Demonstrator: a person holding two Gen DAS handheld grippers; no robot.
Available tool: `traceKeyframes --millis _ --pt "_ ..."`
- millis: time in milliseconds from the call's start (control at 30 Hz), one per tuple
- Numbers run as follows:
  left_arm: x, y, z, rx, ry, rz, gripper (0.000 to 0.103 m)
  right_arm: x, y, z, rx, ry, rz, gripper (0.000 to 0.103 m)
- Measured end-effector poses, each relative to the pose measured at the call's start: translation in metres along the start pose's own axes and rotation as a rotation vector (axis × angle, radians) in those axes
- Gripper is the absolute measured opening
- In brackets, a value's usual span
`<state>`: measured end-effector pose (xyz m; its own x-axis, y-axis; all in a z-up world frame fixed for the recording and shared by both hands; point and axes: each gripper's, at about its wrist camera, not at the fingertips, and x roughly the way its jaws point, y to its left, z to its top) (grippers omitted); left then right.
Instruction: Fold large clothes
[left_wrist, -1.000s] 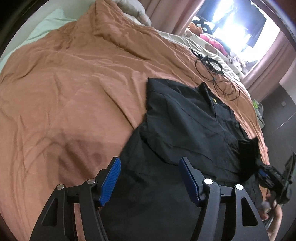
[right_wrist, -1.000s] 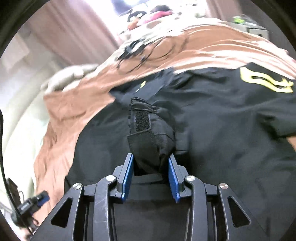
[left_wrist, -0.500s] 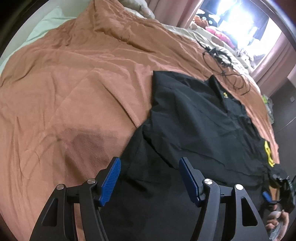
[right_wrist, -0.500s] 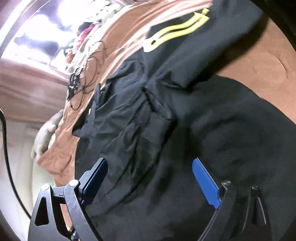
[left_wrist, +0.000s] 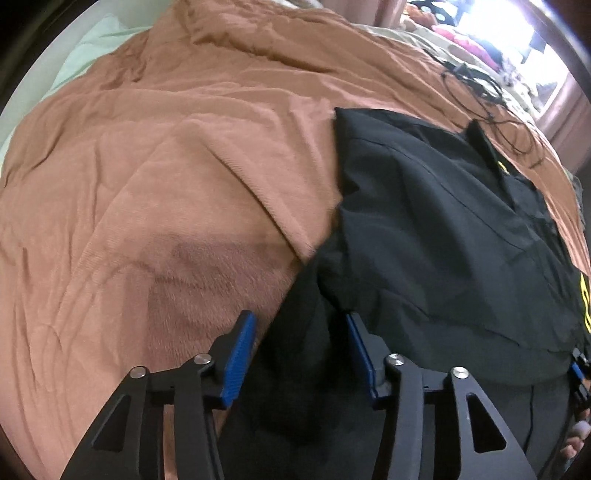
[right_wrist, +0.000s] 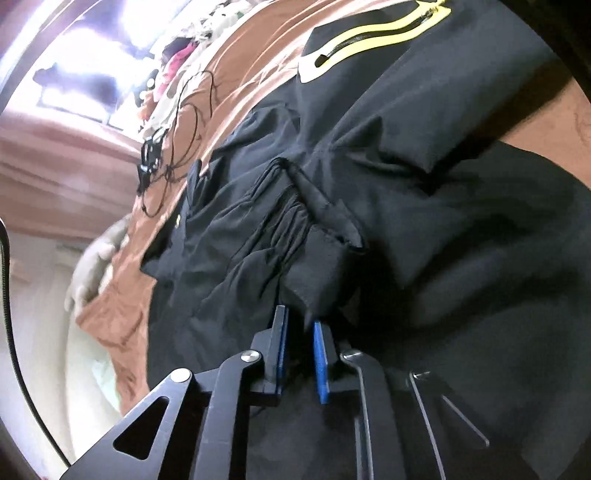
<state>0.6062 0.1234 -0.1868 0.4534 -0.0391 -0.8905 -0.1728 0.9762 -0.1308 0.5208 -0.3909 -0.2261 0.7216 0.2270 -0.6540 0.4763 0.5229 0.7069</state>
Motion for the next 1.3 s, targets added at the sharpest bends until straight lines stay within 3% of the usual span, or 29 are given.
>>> traceKeyframes --millis 267,400,500,567,633,733,833,1100,1300 --pt "-0.006 0.004 0.003 -0.033 -0.022 0.059 0.049 -0.007 -0.009 0.006 0.024 -0.021 0.003 0.012" --pt "-0.027 0.006 -0.001 -0.090 -0.031 0.027 0.049 -0.019 -0.014 0.005 0.067 -0.009 -0.001 0.012" --pt "-0.047 -0.003 -0.008 -0.094 -0.051 -0.010 0.051 -0.033 -0.017 0.004 0.104 -0.016 0.043 0.041" --pt "-0.062 -0.012 -0.013 -0.091 -0.077 -0.058 0.060 -0.052 -0.015 0.004 0.104 -0.059 0.066 0.064" --pt "-0.077 -0.024 -0.019 -0.082 -0.116 -0.045 0.081 -0.069 -0.014 0.003 0.083 -0.103 0.036 0.069" --pt "-0.100 -0.048 -0.028 -0.054 -0.170 -0.092 0.090 -0.084 -0.016 0.006 0.079 -0.102 0.037 0.070" --pt "-0.115 -0.074 -0.037 -0.023 -0.176 -0.148 0.090 -0.099 -0.026 0.016 0.097 -0.093 0.052 0.070" --pt "-0.132 -0.137 -0.059 0.054 -0.182 -0.217 0.090 -0.144 -0.042 0.050 0.035 -0.192 -0.063 0.070" --pt "-0.133 -0.164 -0.069 0.025 -0.185 -0.240 0.090 -0.168 -0.061 0.079 0.047 -0.270 -0.071 0.070"
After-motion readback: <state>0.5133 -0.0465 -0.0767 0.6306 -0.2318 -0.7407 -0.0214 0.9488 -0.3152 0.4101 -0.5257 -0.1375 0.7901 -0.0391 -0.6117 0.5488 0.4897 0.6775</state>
